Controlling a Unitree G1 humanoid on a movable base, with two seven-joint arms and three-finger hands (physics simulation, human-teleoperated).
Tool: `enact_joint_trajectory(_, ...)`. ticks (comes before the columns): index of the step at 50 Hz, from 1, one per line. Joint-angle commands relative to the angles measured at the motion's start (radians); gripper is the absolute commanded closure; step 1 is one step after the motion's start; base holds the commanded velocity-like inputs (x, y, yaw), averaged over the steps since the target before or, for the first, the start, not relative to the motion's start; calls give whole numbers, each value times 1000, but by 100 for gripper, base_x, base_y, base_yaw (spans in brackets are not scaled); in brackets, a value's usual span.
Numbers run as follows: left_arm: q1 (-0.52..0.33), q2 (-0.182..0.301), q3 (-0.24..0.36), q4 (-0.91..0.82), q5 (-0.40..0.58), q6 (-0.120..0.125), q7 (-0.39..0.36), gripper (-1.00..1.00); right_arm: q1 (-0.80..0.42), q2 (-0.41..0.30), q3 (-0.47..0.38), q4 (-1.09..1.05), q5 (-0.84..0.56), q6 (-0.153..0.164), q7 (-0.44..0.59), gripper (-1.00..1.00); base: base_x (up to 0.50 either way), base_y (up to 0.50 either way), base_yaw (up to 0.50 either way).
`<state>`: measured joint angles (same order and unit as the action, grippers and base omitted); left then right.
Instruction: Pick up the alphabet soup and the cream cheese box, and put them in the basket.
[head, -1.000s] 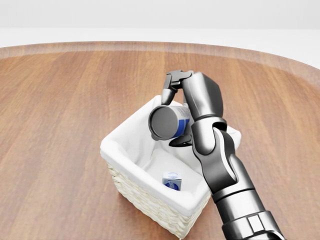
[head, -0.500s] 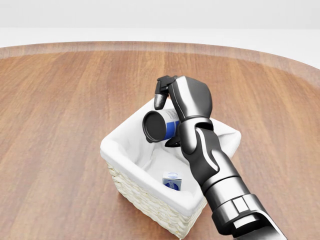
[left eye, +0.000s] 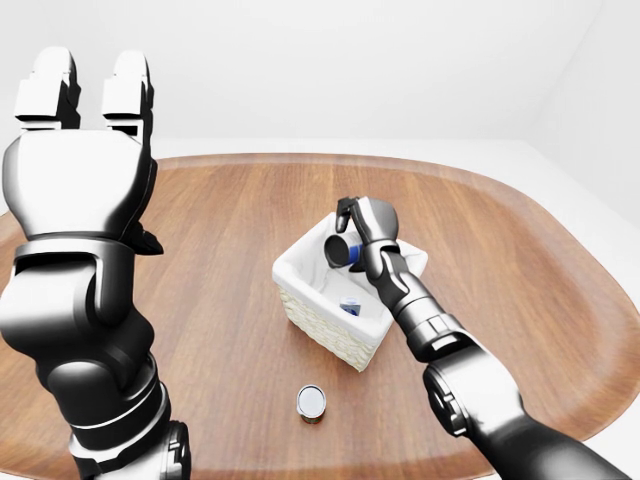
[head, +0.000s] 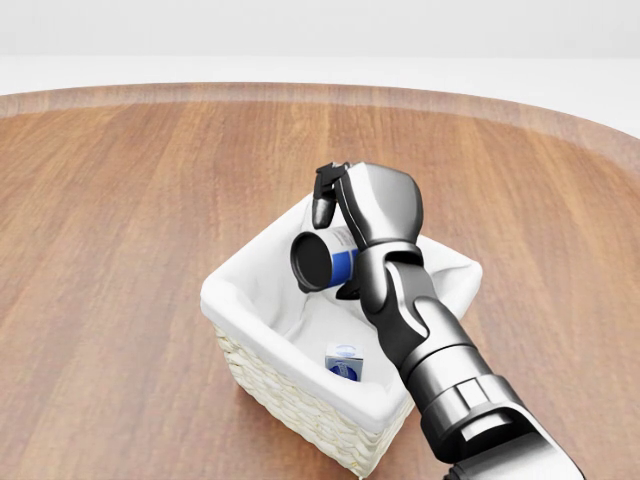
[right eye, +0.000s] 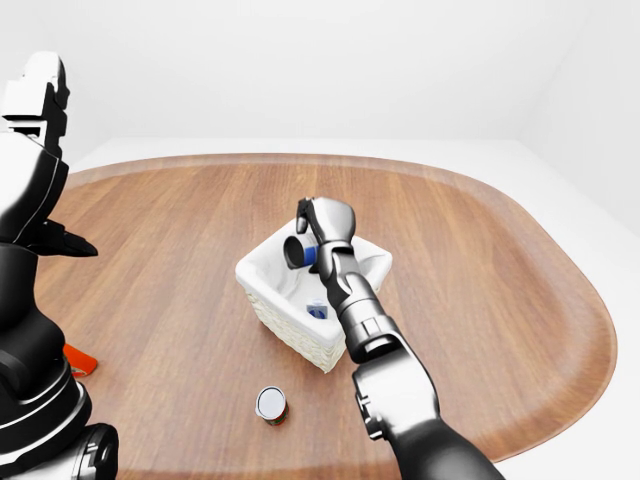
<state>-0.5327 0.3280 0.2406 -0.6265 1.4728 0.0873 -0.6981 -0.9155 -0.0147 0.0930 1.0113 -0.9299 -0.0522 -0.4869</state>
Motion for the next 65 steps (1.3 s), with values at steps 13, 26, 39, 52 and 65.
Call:
enact_joint_trajectory(13, -3, -1, 0, 2, -1, 0, 0, -100, -30, -1, -6, 101, 19, -35, -37, 100, 0, 0, 0)
enact_joint_trajectory(26, 1, -1, -1, 6, -8, 0, 7, -100, -20, -4, -6, 67, 17, -35, -37, -100, 0, 0, 0)
enact_joint_trajectory(39, 3, 1, -1, -1, -4, 0, 0, -100, 6, -13, -12, -30, 20, -11, -32, -100, 0, 0, 0)
enact_joint_trajectory(52, -1, 1, -1, 1, -2, 0, 0, -100, 55, -5, -14, -237, 0, 42, 21, -100, 0, 0, 0)
enact_joint_trajectory(65, 0, -2, 1, 7, -5, 0, 5, -100, 117, 0, -17, -483, -47, 73, -37, -100, 0, 0, 0)
